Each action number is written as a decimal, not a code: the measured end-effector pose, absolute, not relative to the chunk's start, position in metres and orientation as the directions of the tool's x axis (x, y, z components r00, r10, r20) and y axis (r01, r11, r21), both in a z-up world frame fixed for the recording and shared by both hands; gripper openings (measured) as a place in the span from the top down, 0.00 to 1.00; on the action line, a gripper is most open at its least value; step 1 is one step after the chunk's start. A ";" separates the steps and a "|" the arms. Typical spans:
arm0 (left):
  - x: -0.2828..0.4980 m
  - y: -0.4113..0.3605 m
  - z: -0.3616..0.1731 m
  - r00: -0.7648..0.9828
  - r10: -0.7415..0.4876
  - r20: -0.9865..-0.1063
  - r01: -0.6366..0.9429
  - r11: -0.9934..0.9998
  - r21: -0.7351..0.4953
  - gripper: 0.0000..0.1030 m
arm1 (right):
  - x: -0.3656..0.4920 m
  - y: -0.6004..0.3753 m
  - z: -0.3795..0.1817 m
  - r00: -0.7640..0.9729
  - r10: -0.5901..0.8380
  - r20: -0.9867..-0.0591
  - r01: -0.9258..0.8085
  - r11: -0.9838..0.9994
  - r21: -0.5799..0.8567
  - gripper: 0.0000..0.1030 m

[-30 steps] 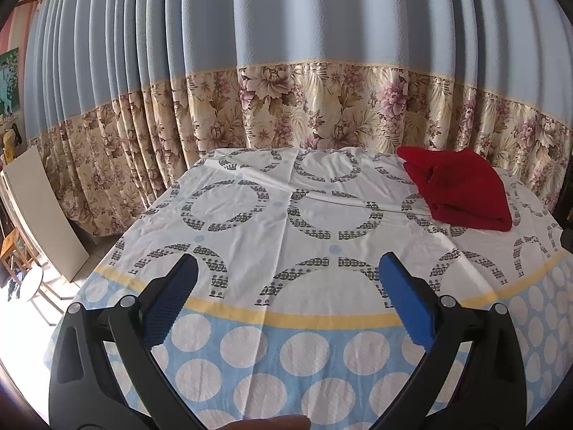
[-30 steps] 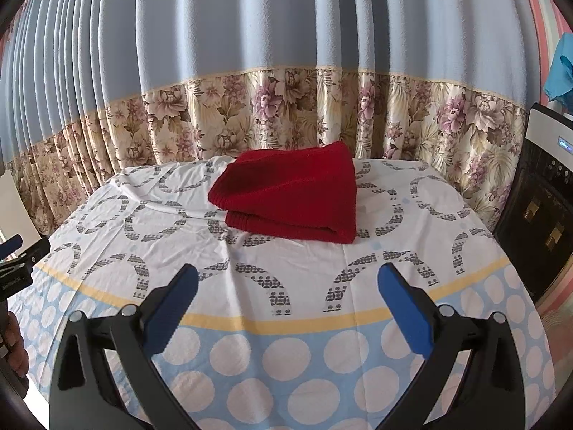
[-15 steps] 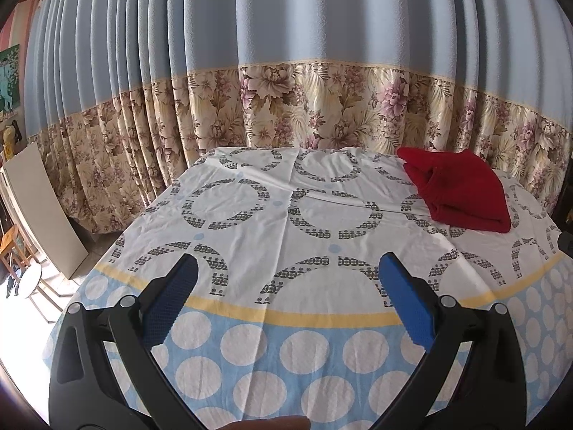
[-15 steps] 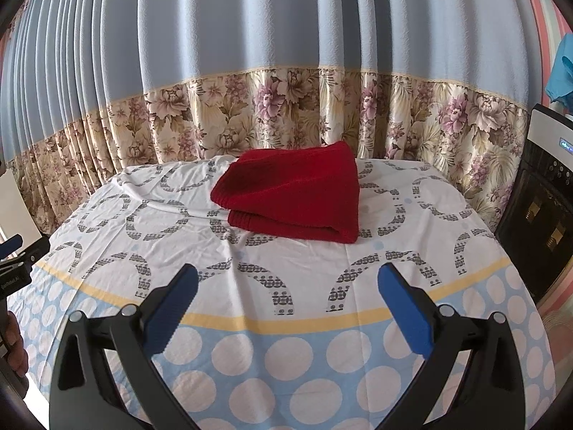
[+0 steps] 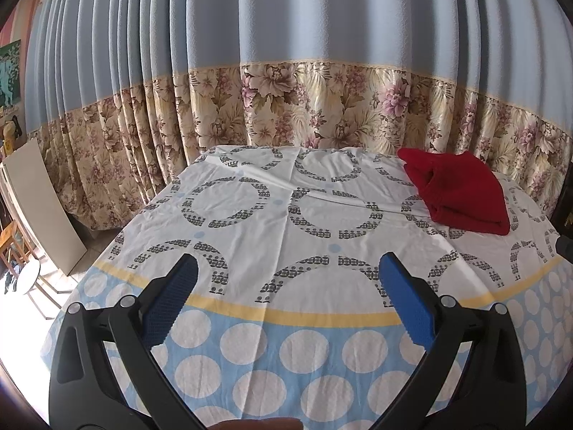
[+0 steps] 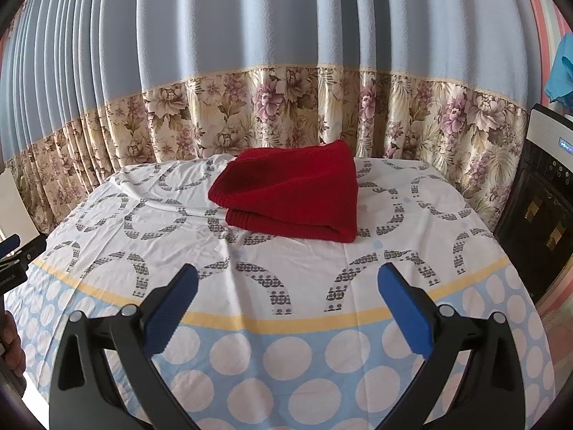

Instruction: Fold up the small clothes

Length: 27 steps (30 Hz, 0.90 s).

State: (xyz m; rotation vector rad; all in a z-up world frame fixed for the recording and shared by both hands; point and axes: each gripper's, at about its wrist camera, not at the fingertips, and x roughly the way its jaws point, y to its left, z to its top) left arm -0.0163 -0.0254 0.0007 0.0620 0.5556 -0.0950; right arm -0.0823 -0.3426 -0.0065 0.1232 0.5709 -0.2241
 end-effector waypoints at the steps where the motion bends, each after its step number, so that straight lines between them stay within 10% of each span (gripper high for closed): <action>1: -0.016 -0.025 0.001 0.845 -0.073 -0.529 0.106 0.994 0.033 0.03 | -0.082 -0.342 -0.006 0.819 -0.177 -0.546 0.244 0.968 0.053 0.02; 27: -0.013 -0.026 0.004 0.842 -0.067 -0.535 0.097 0.995 0.028 0.03 | -0.081 -0.343 -0.006 0.819 -0.192 -0.540 0.254 0.966 0.041 0.02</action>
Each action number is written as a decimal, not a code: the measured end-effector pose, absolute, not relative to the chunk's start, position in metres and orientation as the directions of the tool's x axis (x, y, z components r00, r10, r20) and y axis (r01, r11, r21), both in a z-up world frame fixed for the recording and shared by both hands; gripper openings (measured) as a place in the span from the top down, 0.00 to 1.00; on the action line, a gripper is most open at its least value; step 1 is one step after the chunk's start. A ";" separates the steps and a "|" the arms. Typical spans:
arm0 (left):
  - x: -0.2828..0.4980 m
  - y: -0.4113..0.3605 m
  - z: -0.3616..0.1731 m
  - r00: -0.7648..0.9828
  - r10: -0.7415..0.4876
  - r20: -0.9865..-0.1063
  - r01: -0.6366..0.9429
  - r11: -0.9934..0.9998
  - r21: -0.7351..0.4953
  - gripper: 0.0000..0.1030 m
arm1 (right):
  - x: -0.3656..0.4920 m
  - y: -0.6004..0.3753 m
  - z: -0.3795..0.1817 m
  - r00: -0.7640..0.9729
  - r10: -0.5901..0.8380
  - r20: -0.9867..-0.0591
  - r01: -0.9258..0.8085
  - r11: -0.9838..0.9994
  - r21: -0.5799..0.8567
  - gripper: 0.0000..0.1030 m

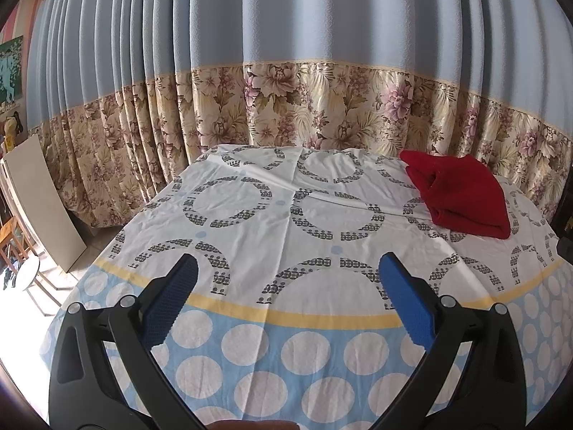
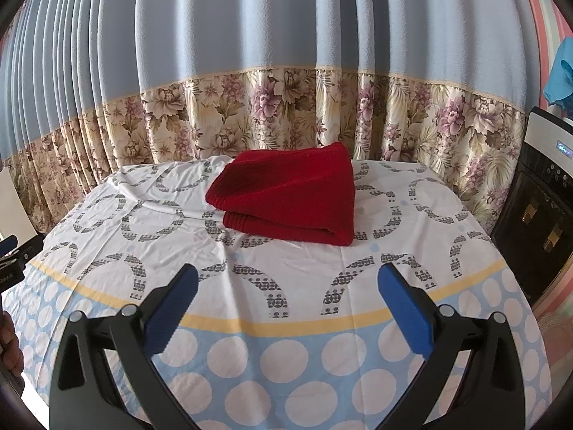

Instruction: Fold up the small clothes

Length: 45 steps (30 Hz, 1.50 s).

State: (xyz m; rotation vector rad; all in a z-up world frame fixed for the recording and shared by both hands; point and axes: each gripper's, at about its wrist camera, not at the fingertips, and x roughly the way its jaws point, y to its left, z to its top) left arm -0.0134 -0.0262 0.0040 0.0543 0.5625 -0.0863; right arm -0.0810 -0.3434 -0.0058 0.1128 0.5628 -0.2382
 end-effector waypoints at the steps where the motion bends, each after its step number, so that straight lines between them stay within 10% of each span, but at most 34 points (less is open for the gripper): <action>1: -0.014 -0.026 0.004 0.843 -0.067 -0.534 0.097 0.995 0.028 0.03 | -0.081 -0.344 -0.006 0.819 -0.192 -0.541 0.255 0.966 0.043 0.02; 45: -0.015 -0.025 0.002 0.841 -0.066 -0.537 0.095 0.995 0.026 0.03 | -0.084 -0.347 -0.006 0.817 -0.201 -0.540 0.262 0.964 0.036 0.02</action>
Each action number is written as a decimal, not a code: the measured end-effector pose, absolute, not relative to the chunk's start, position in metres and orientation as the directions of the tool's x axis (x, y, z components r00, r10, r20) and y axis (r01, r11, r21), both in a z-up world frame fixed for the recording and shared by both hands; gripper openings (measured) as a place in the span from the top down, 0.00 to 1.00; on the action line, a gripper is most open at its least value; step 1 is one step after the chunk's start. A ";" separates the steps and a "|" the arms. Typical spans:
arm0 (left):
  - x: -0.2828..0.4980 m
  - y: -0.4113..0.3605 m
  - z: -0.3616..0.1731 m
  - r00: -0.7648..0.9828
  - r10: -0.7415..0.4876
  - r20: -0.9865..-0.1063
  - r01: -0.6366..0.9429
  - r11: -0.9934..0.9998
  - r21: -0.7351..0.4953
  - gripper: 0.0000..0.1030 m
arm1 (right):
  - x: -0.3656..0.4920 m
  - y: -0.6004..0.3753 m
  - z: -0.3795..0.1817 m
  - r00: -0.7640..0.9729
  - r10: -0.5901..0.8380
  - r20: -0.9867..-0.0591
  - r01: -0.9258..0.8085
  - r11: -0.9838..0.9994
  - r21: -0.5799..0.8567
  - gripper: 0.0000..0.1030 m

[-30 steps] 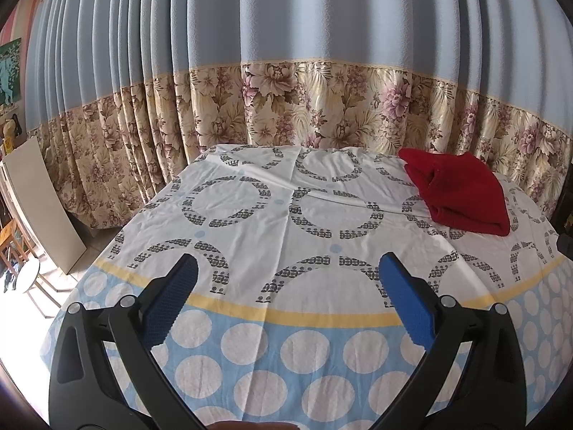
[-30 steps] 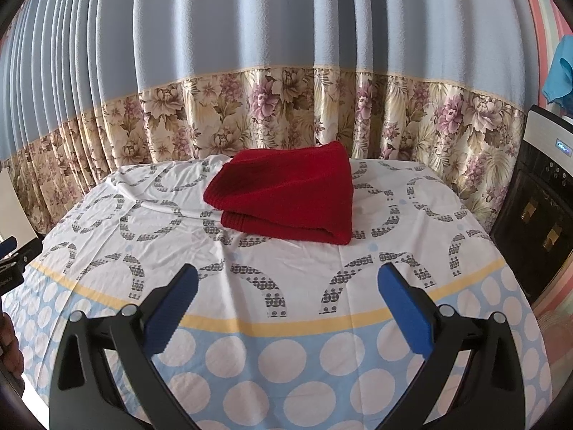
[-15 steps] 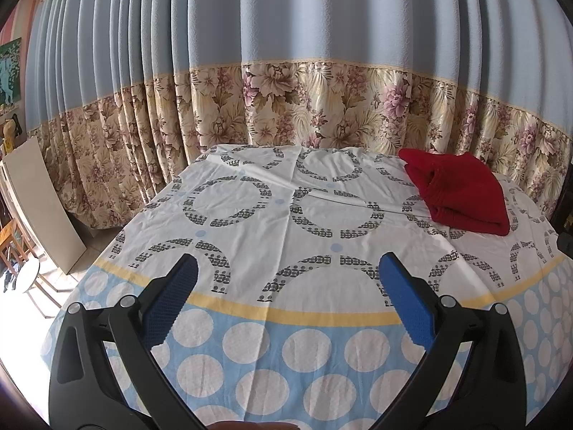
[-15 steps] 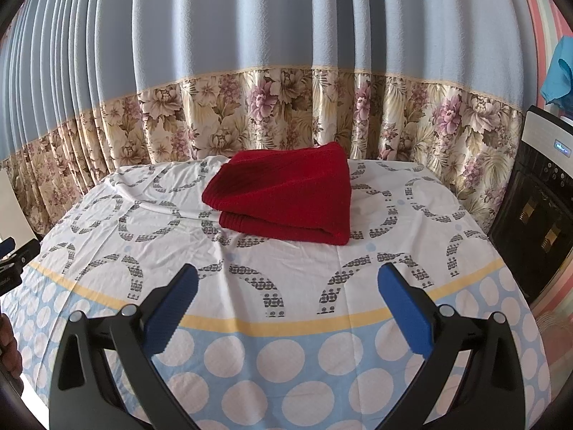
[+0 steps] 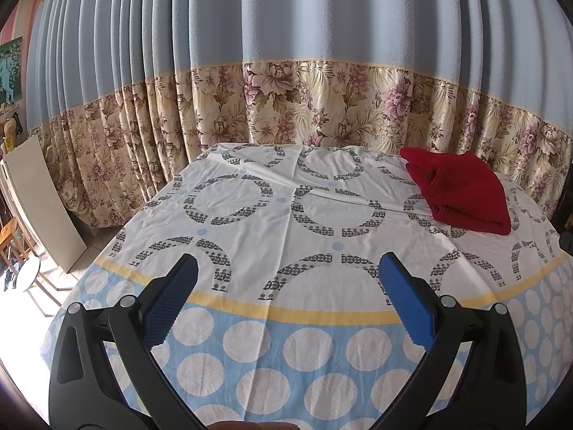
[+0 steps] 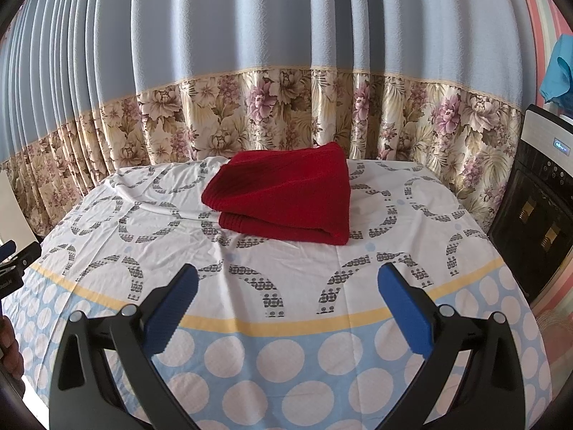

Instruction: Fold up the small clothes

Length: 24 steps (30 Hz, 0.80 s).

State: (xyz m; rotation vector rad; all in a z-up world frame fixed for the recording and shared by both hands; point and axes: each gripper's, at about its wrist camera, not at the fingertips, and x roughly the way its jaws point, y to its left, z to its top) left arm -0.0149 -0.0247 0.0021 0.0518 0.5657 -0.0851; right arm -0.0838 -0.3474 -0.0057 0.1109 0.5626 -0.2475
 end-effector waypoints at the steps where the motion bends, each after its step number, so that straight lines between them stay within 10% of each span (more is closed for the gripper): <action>1: -0.015 -0.025 0.002 0.841 -0.066 -0.537 0.094 0.995 0.026 0.03 | -0.084 -0.347 -0.006 0.818 -0.201 -0.539 0.262 0.964 0.038 0.02; 24: -0.016 -0.025 0.000 0.841 -0.065 -0.537 0.097 0.995 0.032 0.03 | -0.085 -0.348 -0.004 0.816 -0.203 -0.541 0.271 0.961 0.048 0.02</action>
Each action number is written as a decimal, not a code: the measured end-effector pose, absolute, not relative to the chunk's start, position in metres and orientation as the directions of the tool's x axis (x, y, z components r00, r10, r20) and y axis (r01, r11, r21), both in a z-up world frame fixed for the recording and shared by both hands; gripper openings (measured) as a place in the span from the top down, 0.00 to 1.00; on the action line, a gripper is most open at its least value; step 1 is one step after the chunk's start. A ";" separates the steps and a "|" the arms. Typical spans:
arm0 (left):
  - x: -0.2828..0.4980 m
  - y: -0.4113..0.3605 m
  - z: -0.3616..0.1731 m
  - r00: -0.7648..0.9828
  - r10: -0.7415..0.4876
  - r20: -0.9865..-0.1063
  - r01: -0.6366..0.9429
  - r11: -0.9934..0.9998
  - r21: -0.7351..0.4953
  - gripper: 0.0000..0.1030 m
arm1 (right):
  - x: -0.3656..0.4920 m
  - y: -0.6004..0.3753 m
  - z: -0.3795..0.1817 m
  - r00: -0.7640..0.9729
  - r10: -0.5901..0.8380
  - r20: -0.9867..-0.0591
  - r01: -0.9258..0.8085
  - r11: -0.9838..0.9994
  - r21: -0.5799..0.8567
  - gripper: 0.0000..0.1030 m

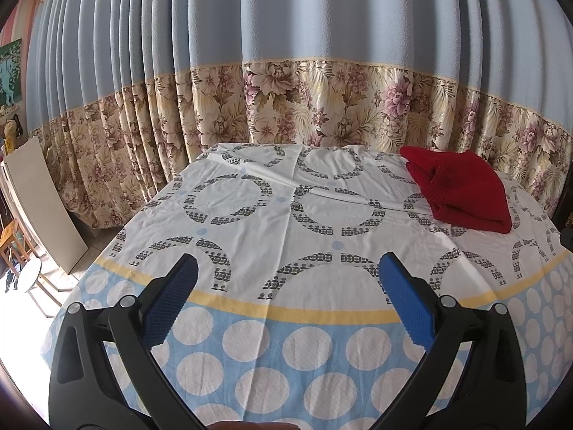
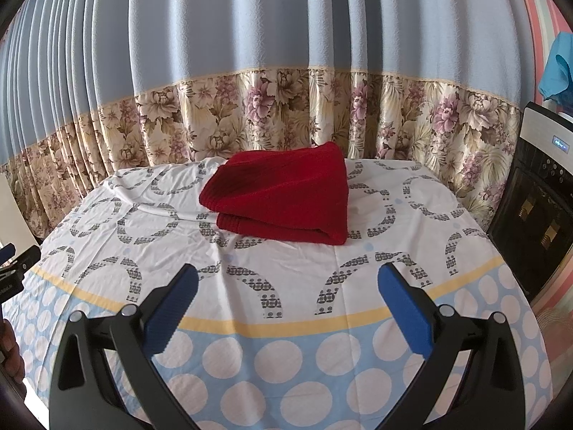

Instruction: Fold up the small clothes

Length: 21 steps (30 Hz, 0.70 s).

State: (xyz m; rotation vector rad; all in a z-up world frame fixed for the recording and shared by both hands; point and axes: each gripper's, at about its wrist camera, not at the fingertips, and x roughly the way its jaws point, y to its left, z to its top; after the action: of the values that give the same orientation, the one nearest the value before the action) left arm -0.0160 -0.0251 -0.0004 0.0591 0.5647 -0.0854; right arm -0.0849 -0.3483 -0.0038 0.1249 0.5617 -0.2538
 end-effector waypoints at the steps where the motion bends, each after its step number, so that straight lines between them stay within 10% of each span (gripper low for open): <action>1: -0.016 -0.025 0.000 0.842 -0.065 -0.536 0.097 0.995 0.032 0.03 | -0.085 -0.348 -0.004 0.816 -0.203 -0.541 0.271 0.961 0.048 0.02; 21: -0.019 -0.025 0.000 0.846 -0.054 -0.530 0.085 0.996 0.033 0.03 | -0.082 -0.345 -0.002 0.813 -0.191 -0.550 0.259 0.965 0.048 0.02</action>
State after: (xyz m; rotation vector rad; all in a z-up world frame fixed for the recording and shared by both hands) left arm -0.0187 -0.0255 0.0004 0.0557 0.5570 -0.0734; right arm -0.0822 -0.3446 -0.0023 0.1230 0.5736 -0.2409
